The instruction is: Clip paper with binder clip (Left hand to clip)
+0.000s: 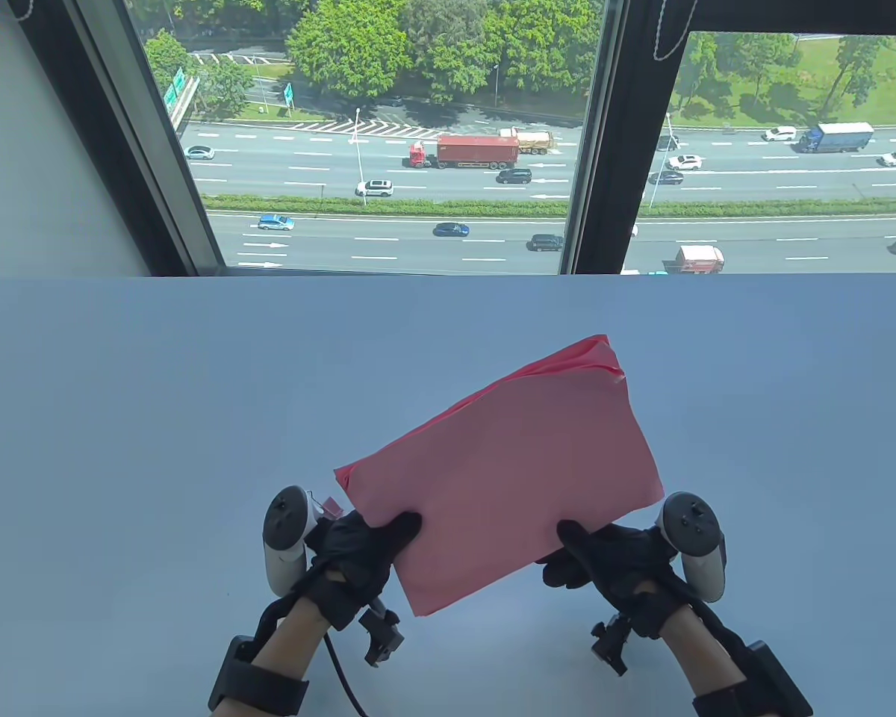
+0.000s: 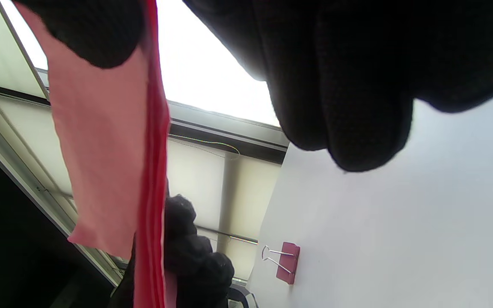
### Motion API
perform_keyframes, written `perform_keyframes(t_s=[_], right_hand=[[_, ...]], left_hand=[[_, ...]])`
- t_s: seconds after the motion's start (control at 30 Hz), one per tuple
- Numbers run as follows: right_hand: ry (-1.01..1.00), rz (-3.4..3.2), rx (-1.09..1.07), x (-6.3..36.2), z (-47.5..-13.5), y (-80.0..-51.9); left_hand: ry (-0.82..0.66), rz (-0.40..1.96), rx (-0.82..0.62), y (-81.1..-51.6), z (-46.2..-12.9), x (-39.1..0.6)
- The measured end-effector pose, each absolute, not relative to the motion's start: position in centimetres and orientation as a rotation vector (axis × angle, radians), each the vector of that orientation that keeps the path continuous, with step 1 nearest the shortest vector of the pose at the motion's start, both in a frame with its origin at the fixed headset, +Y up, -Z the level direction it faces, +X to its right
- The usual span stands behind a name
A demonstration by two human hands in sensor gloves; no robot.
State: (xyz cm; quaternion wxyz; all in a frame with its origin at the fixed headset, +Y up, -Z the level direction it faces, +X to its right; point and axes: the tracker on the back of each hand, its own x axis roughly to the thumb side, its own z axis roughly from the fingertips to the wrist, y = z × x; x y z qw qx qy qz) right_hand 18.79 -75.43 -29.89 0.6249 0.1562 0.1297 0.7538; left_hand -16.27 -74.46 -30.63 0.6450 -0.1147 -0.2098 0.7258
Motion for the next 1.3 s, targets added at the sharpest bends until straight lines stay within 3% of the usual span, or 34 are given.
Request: perform_keyframes(t_s=[0.33,0.93,1.23,1.3], right_hand=[[0.350,1.787,0.482,17.1,-29.2,-75.0],[0.080,1.589,0.340,18.8,-29.6,-74.2],[-0.057,1.646,0.269,21.0,-30.3,-73.9],[-0.107,1.673,0.240,21.9,-30.5,-73.7]], left_hand=[[-0.474,1.652,-0.255,-74.8,-30.3,-15.5],[-0.521,1.539,-0.399,-75.6,-29.8,-13.4],[-0.555,1.268,-0.470,-75.6,-29.7,-12.9],[-0.559,1.138,-0.414,-75.0,-29.9,-13.5]])
